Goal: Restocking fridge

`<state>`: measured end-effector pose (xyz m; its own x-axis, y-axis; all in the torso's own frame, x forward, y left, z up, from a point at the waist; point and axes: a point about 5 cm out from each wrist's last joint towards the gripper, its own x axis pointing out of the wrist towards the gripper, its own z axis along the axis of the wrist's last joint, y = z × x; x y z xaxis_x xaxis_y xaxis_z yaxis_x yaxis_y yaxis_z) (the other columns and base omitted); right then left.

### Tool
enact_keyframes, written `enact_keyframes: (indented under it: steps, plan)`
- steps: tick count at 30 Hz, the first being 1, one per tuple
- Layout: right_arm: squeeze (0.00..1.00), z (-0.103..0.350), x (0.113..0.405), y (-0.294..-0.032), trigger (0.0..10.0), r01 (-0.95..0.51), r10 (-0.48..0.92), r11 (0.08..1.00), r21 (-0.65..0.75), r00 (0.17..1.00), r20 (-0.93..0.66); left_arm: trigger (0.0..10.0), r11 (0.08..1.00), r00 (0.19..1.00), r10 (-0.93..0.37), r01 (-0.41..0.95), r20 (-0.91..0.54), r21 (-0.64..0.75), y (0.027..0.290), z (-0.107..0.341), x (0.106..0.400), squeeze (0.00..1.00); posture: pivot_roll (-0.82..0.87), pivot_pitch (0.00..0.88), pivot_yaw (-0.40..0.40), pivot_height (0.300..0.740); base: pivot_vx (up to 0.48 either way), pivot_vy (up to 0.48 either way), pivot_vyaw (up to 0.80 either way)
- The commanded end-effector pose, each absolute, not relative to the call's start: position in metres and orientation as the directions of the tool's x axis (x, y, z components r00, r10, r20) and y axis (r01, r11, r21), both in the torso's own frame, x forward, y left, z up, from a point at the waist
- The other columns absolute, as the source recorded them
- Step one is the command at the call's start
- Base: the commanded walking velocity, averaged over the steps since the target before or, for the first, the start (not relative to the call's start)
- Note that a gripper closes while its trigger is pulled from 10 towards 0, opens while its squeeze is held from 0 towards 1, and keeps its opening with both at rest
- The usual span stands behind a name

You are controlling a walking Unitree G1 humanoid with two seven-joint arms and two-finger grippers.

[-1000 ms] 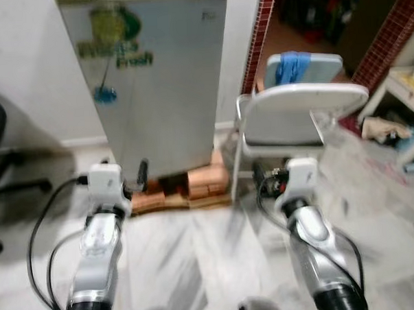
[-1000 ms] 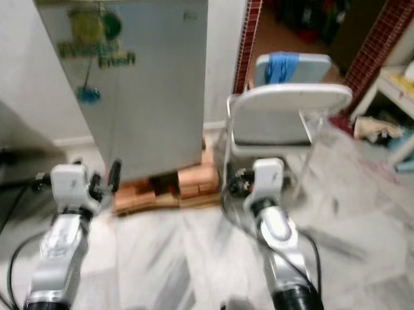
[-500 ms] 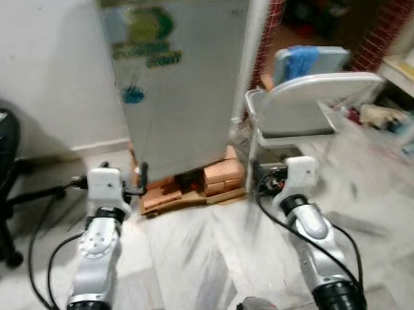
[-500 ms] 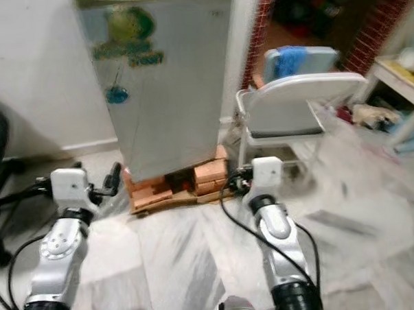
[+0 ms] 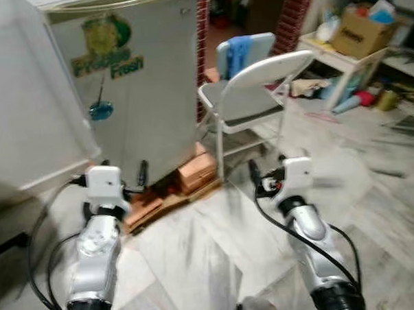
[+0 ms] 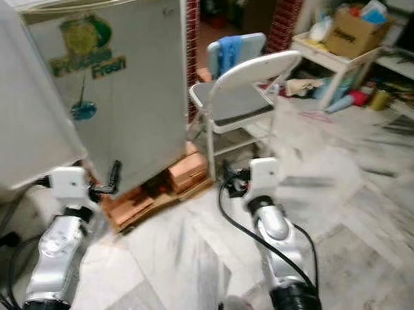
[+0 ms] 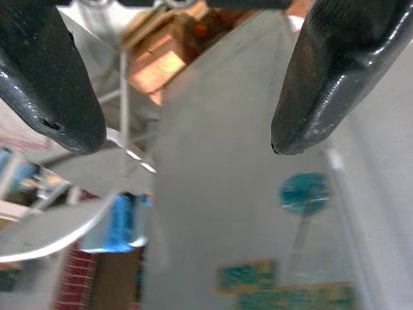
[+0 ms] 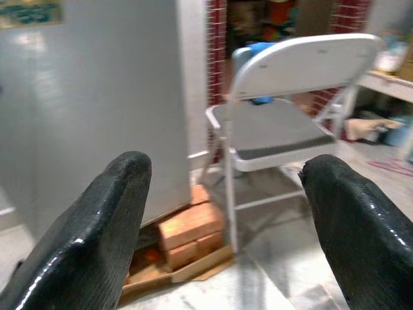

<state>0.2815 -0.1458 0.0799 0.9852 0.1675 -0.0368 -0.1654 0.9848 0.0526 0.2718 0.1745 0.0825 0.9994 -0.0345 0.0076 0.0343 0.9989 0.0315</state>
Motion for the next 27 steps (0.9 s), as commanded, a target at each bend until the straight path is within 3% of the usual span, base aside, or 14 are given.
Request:
enact_keyframes:
  steps: [1,19,27]
  plan:
    - [0.00,0.079,0.281,-0.154,10.0,-0.137,0.139,0.989,0.047,0.989,-0.044,10.0,0.998,0.998,-0.063,0.063,0.007,0.019,0.165,0.083,0.273,0.00,-0.05,0.000,-0.013,0.740,0.000,0.442,0.00]
    - [0.00,0.078,0.273,-0.177,10.0,-0.045,0.044,0.998,-0.042,0.999,-0.011,10.0,0.997,0.997,-0.021,0.026,-0.077,0.067,0.184,0.060,0.249,0.00,-0.04,0.000,-0.009,0.740,0.000,0.454,0.00]
    - [0.00,0.080,0.277,-0.171,10.0,-0.057,0.057,0.998,-0.041,0.998,-0.002,10.0,0.996,0.997,-0.052,0.056,-0.060,0.073,0.182,0.063,0.252,0.00,-0.04,0.000,-0.012,0.740,0.000,0.445,-0.80]
